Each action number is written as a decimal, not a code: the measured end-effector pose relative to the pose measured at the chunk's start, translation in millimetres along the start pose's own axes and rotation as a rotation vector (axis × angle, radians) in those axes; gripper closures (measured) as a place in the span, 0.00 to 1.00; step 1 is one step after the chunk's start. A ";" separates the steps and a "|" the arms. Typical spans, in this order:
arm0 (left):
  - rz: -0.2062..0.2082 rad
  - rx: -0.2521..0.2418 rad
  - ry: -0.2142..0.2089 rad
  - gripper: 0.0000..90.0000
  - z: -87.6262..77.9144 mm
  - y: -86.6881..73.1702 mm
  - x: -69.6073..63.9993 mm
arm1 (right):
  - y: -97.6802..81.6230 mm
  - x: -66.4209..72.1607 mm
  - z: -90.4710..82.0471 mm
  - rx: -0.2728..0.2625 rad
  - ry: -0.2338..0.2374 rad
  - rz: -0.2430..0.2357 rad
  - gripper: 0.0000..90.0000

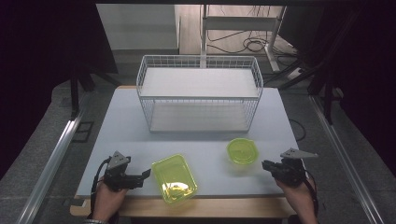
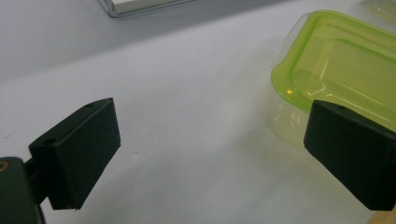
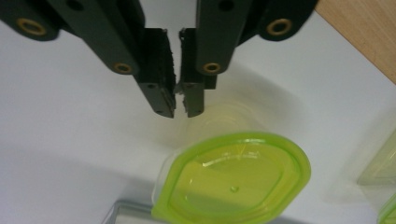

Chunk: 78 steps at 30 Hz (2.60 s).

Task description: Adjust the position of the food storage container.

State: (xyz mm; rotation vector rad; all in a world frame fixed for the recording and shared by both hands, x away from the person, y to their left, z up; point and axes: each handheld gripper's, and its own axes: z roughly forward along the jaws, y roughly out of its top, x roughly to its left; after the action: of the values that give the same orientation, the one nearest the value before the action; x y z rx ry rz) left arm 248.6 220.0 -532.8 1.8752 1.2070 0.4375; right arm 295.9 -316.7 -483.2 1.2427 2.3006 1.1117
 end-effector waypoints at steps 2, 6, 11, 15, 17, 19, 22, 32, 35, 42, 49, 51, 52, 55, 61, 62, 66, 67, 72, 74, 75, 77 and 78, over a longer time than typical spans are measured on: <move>0.003 0.002 -0.001 0.04 0.2 -0.1 -0.1 | 3.7 2.6 -2.3 -0.012 -0.016 -0.023 0.98; 0.003 0.003 -0.001 0.04 0.5 -0.1 -0.1 | 9.6 4.8 -5.6 -0.031 -0.037 -0.040 0.99; 0.004 -0.026 -0.001 0.04 -1.3 1.1 -0.6 | 23.0 12.0 -6.0 -0.044 0.024 -0.082 0.99; 0.006 -0.030 0.001 0.04 -1.7 1.1 -1.0 | 33.0 21.0 2.3 -0.031 0.068 -0.106 0.99; 0.009 -0.028 0.001 0.04 -1.6 1.1 -0.6 | 37.2 24.4 6.9 -0.025 0.069 -0.133 0.99; 0.010 -0.027 0.002 0.04 -1.5 1.1 -0.7 | 41.3 27.3 10.7 -0.019 0.074 -0.148 0.99; 0.012 -0.027 0.005 0.04 -1.4 1.1 -0.8 | 46.5 30.4 14.9 -0.014 0.076 -0.168 0.99; 0.015 -0.024 0.005 0.04 -1.2 0.6 -0.7 | 73.0 60.9 48.9 0.022 0.163 -0.226 0.99; 0.020 -0.019 0.005 0.04 -0.5 0.6 -1.5 | 76.5 68.0 55.3 0.033 0.174 -0.242 0.99; 0.024 -0.014 0.009 0.04 -0.2 0.5 -1.5 | 79.6 81.6 79.6 0.090 0.187 -0.281 0.99; 0.027 -0.008 0.009 0.04 0.5 0.4 -2.0 | 75.8 77.4 85.5 0.108 0.174 -0.272 0.99; 0.028 -0.005 0.010 0.04 0.8 0.3 -2.1 | 74.5 74.1 85.6 0.108 0.158 -0.269 0.99; 0.029 -0.004 0.010 0.04 0.9 0.3 -2.2 | 73.9 72.2 85.4 0.105 0.151 -0.265 0.99; 0.030 -0.001 0.009 0.04 1.1 0.3 -2.3 | 72.8 67.5 83.6 0.105 0.139 -0.252 0.99; 0.030 0.005 0.007 0.05 1.3 0.4 -2.6 | 69.9 49.8 76.8 0.095 0.100 -0.215 0.99; 0.030 0.005 0.007 0.05 1.3 0.4 -2.6 | 69.9 49.8 76.8 0.095 0.100 -0.215 0.99; 0.032 0.017 0.010 0.05 1.8 0.3 -2.6 | 67.9 41.5 73.0 0.091 0.086 -0.197 0.99; 0.033 0.019 0.010 0.05 1.7 0.4 -2.6 | 67.4 39.4 72.1 0.090 0.082 -0.193 0.99; 0.044 0.035 0.025 0.06 0.5 0.6 -2.2 | 65.3 28.2 67.9 0.084 0.058 -0.169 0.99; 0.046 0.042 0.030 0.06 0.1 0.5 -1.8 | 64.5 23.9 66.1 0.081 0.049 -0.162 0.99; 0.042 0.048 0.029 0.06 -0.2 0.6 -1.7 | 63.4 18.8 64.1 0.076 0.040 -0.154 0.99; 0.034 0.066 0.015 0.06 -0.1 0.8 -1.6 | 62.5 14.9 62.3 0.074 0.030 -0.146 0.99; 0.034 0.066 0.015 0.06 -0.1 0.8 -1.6 | 62.5 14.9 62.3 0.074 0.030 -0.146 0.99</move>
State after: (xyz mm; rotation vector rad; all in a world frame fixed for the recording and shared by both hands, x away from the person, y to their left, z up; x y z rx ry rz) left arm 248.2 218.4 -531.9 1.9544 1.2141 0.4350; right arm 359.1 -253.7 -475.8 1.0700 2.4314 1.0098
